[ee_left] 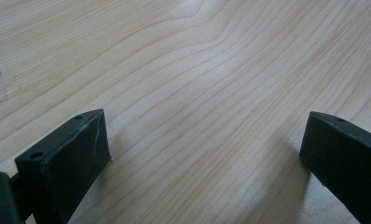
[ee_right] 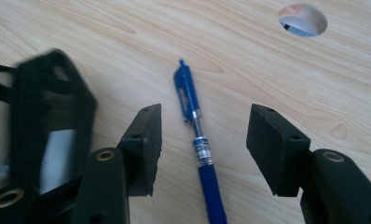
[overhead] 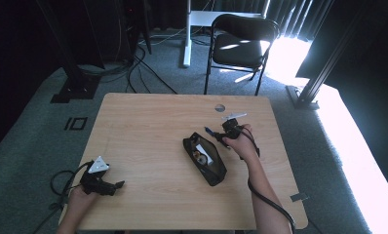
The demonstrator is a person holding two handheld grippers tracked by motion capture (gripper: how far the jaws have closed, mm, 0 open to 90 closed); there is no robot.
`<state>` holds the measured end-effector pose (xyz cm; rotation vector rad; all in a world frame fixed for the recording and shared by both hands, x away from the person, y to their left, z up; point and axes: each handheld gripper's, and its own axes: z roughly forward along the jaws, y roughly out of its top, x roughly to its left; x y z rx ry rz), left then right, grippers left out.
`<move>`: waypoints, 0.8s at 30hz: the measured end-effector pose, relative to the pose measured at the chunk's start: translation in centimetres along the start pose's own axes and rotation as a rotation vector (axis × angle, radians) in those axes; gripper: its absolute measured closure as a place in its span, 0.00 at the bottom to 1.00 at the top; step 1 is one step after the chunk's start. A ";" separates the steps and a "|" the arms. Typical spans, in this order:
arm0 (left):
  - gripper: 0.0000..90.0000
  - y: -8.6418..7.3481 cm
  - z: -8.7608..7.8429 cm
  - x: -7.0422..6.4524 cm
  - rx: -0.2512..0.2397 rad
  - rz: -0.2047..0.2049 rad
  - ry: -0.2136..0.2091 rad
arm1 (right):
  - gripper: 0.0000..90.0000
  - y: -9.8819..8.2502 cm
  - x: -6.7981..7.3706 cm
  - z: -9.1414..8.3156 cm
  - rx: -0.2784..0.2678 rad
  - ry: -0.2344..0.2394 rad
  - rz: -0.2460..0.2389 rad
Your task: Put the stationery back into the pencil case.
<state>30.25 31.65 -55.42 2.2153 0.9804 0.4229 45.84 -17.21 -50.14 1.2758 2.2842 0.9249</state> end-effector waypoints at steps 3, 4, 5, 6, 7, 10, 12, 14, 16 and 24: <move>0.02 0.0 0.0 0.0 0.000 0.000 0.000 | 0.52 -0.2 -0.2 0.9 0.021 -0.009 -0.003; 0.02 0.0 0.0 0.0 0.000 0.000 0.000 | 0.53 -0.2 -0.2 1.2 0.029 -0.014 -0.004; 0.02 0.0 0.0 0.0 0.000 0.000 0.000 | 0.54 -0.3 -0.3 1.4 0.035 -0.019 -0.005; 0.02 0.0 0.0 0.0 0.000 0.000 0.000 | 0.57 -0.5 -0.3 2.0 0.041 -0.022 -0.010; 0.02 0.0 0.0 0.0 0.000 0.000 0.000 | 0.57 -0.5 -0.3 2.0 0.041 -0.022 -0.010; 0.02 0.0 0.0 0.0 0.000 0.000 0.000 | 0.60 -0.8 -0.4 2.8 0.048 -0.033 -0.010; 0.02 0.0 0.0 0.0 0.000 0.000 0.000 | 0.61 -1.0 -0.5 3.2 0.050 -0.033 0.000; 0.02 0.0 0.0 0.0 0.000 0.000 0.000 | 0.64 -1.0 -0.5 3.5 0.064 -0.037 -0.004; 0.02 0.0 0.0 0.0 0.000 0.000 0.000 | 0.66 -1.1 -0.4 3.7 0.072 -0.029 -0.006; 0.02 0.0 0.0 0.0 0.000 0.000 0.000 | 0.74 -1.1 -0.3 4.0 0.077 -0.021 0.020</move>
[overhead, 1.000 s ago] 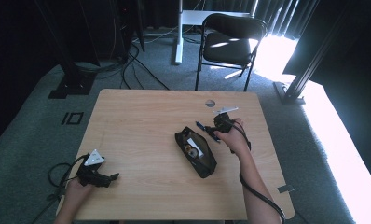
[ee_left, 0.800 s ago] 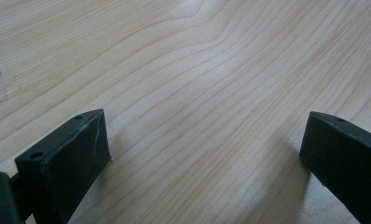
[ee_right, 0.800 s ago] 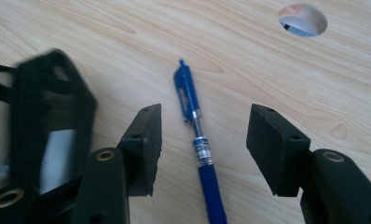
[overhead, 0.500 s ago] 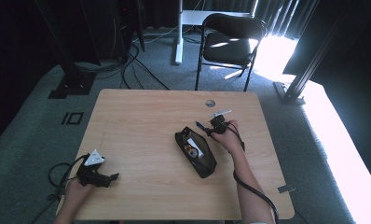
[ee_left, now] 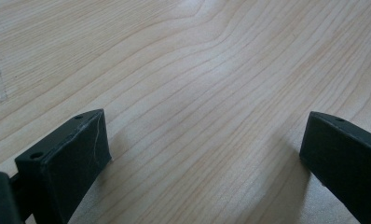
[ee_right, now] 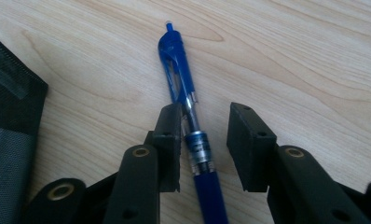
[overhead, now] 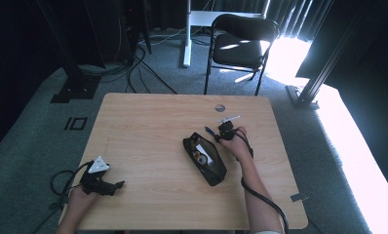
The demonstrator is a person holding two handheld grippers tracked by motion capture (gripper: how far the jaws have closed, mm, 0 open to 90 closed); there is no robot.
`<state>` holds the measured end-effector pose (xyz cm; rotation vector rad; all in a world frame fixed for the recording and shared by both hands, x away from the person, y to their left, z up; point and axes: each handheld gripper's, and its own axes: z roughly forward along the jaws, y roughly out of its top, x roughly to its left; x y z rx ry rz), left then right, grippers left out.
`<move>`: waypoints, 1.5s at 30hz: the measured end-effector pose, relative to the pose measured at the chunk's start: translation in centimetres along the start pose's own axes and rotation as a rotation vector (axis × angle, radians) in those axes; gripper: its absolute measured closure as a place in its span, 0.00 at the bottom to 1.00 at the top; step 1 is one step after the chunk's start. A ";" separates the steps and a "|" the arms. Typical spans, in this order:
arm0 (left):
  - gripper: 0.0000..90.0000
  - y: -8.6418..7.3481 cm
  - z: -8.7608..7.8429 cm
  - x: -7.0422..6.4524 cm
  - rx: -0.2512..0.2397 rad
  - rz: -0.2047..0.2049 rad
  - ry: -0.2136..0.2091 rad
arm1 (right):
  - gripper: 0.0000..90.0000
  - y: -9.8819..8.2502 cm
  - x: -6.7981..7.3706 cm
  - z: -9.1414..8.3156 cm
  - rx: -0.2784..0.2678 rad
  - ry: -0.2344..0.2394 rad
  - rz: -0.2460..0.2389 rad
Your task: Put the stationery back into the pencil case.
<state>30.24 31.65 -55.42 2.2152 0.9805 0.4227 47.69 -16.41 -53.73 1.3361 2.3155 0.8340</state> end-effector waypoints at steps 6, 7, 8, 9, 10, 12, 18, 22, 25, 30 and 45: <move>0.02 0.0 0.0 0.0 0.000 0.000 0.000 | 0.88 0.0 0.6 -0.2 0.024 -0.016 0.010; 0.02 0.0 0.0 0.0 0.000 0.000 0.000 | 0.88 0.0 0.7 -0.2 0.022 -0.022 0.022; 0.02 0.0 0.0 0.0 0.000 0.000 0.000 | 0.88 0.0 0.7 -0.2 0.020 -0.024 0.035; 0.02 0.0 0.0 0.0 0.000 0.000 0.000 | 0.88 0.0 0.7 -0.3 0.020 -0.023 0.057; 0.02 0.0 0.0 0.0 0.000 0.000 0.000 | 0.88 0.0 0.7 -0.4 0.024 -0.019 0.073; 0.02 0.0 0.0 0.0 0.000 0.000 0.000 | 0.88 -0.2 0.6 -0.6 0.027 -0.020 0.092; 0.02 0.0 0.0 0.0 0.000 0.000 0.000 | 0.88 -0.3 -0.1 -2.6 -0.002 -0.020 0.141; 0.02 0.0 0.0 0.0 0.000 0.000 0.000 | 0.88 -0.2 0.1 -4.4 -0.042 -0.003 0.155; 0.02 0.0 0.0 0.0 0.000 0.000 0.000 | 0.88 0.1 0.6 -5.9 -0.073 0.001 0.155; 0.02 0.0 0.0 0.0 0.000 0.000 0.000 | 0.88 0.6 2.1 -8.4 -0.124 0.033 0.129; 0.02 0.0 0.0 0.0 0.000 0.002 0.001 | 0.88 0.7 7.3 -11.8 -0.217 0.125 0.052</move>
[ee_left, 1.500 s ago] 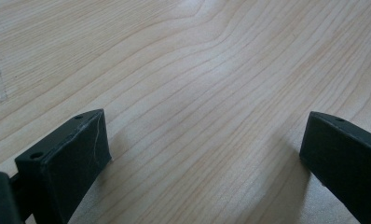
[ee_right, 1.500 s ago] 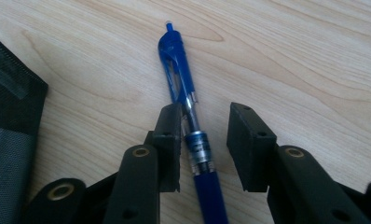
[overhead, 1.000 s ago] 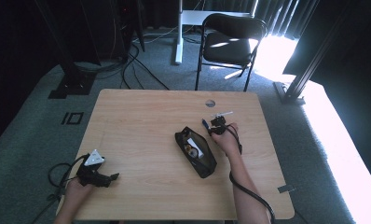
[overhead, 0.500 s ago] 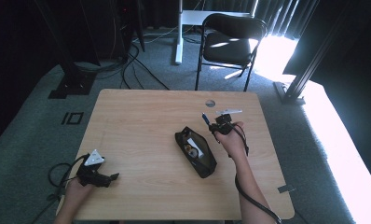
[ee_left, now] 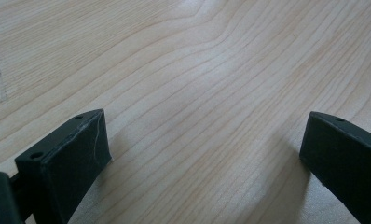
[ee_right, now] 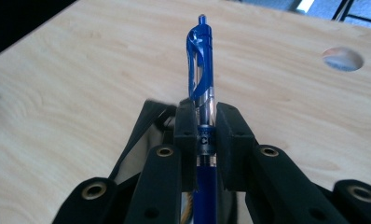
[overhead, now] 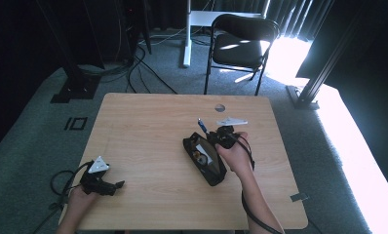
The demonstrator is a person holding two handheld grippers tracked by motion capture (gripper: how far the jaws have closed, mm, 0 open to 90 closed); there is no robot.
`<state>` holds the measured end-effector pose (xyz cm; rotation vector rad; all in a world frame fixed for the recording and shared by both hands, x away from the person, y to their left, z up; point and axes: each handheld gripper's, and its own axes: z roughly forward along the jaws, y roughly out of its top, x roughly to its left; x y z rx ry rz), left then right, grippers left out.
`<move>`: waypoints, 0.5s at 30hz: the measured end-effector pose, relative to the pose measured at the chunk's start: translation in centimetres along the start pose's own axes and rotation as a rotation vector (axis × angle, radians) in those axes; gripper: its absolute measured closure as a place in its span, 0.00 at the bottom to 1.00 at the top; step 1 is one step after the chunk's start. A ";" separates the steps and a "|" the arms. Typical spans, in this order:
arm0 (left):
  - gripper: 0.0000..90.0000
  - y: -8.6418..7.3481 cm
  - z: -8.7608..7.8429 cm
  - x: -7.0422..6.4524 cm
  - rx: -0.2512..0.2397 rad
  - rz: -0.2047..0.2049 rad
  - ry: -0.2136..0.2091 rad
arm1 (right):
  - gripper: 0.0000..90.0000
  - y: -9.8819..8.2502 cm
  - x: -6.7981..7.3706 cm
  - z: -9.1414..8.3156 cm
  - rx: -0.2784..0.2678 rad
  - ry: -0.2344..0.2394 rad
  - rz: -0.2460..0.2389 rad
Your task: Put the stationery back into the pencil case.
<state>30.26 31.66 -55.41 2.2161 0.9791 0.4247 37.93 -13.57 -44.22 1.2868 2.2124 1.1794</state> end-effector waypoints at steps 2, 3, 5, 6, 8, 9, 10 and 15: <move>0.02 0.0 0.0 0.0 0.000 -0.001 -0.001 | 0.88 -0.3 0.3 0.2 -0.001 0.008 0.007; 0.02 0.0 0.0 0.0 0.000 -0.002 -0.001 | 0.88 -0.4 0.5 0.3 0.014 0.011 -0.001; 0.02 0.0 0.0 0.0 0.000 -0.002 -0.001 | 0.88 -0.8 0.8 0.5 0.025 0.021 0.003; 0.02 0.0 0.0 0.0 0.000 -0.002 -0.001 | 0.88 -1.0 1.0 0.6 0.038 0.027 0.001; 0.02 0.0 0.0 0.0 0.000 -0.002 -0.001 | 0.88 -1.3 1.2 0.8 0.047 0.030 0.009; 0.02 0.0 0.0 0.0 0.000 -0.002 -0.001 | 0.88 -1.4 1.2 0.9 0.053 0.035 0.020; 0.02 0.0 0.0 0.0 0.000 -0.002 -0.001 | 0.88 -1.4 1.1 1.0 0.049 0.034 0.027; 0.02 0.0 0.0 0.0 0.000 -0.002 -0.001 | 0.88 -2.1 1.6 1.9 0.098 0.030 0.015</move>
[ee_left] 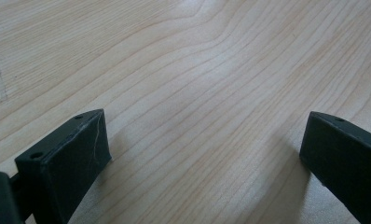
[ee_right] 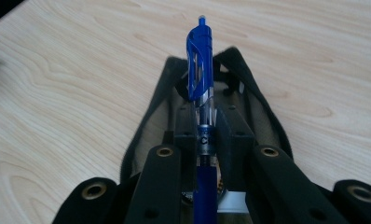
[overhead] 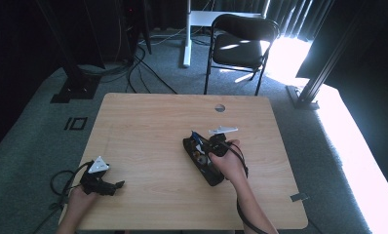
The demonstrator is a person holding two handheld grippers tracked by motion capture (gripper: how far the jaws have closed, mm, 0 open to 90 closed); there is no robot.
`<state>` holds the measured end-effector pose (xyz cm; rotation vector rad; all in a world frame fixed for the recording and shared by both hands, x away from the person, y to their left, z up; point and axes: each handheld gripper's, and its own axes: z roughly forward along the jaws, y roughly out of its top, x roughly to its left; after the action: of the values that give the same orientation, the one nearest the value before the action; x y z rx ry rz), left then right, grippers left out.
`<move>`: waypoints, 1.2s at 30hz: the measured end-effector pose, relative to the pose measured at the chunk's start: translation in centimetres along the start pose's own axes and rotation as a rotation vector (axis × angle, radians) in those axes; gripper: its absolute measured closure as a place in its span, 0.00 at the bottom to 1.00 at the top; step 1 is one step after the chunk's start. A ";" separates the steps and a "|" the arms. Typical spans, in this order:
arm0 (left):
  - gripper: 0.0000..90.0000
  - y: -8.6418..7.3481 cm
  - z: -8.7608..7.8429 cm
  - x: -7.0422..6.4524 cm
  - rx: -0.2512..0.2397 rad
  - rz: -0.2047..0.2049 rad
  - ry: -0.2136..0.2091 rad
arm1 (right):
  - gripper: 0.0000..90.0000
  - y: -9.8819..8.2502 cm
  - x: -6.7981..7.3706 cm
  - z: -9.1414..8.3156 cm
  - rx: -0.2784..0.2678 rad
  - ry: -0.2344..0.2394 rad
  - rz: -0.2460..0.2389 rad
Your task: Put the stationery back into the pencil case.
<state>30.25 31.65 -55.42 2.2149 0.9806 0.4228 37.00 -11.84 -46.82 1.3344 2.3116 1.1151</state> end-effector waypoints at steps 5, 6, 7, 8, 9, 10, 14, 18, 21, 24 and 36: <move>0.02 0.0 0.0 0.0 0.000 0.000 0.000 | 0.88 -0.4 0.1 0.6 0.032 -0.019 0.001; 0.02 0.0 0.0 0.0 0.000 0.000 0.000 | 0.88 -0.4 0.2 0.8 0.040 -0.027 -0.004; 0.02 0.0 0.0 0.0 0.000 0.000 0.000 | 0.88 -0.4 0.2 0.8 0.040 -0.027 -0.004; 0.02 0.0 0.0 0.0 0.000 0.000 0.000 | 0.88 -0.4 0.2 1.0 0.054 -0.038 -0.010; 0.02 0.0 0.0 0.0 0.000 0.000 0.000 | 0.88 -0.5 0.4 1.3 0.070 -0.050 -0.016; 0.02 0.0 0.0 0.0 0.000 0.000 0.000 | 0.88 -0.5 0.5 1.5 0.080 -0.063 -0.025; 0.02 0.0 0.0 0.0 0.000 0.000 0.000 | 0.88 -0.6 0.7 2.3 0.121 -0.079 -0.042; 0.02 0.0 0.0 0.0 0.000 0.000 0.000 | 0.88 -0.9 1.0 3.1 0.166 -0.074 -0.044; 0.02 0.0 0.0 0.0 0.000 0.000 0.000 | 0.88 -1.0 1.1 3.5 0.183 -0.073 -0.047; 0.02 0.0 0.0 0.0 0.000 0.000 0.000 | 0.87 -0.9 1.2 3.7 0.195 -0.059 -0.044; 0.02 0.0 0.0 0.0 0.000 0.000 0.000 | 0.68 -0.1 0.8 0.9 0.054 -0.024 -0.036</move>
<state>30.25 31.65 -55.42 2.2151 0.9805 0.4231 36.96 -10.76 -47.42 1.3116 2.3544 1.0269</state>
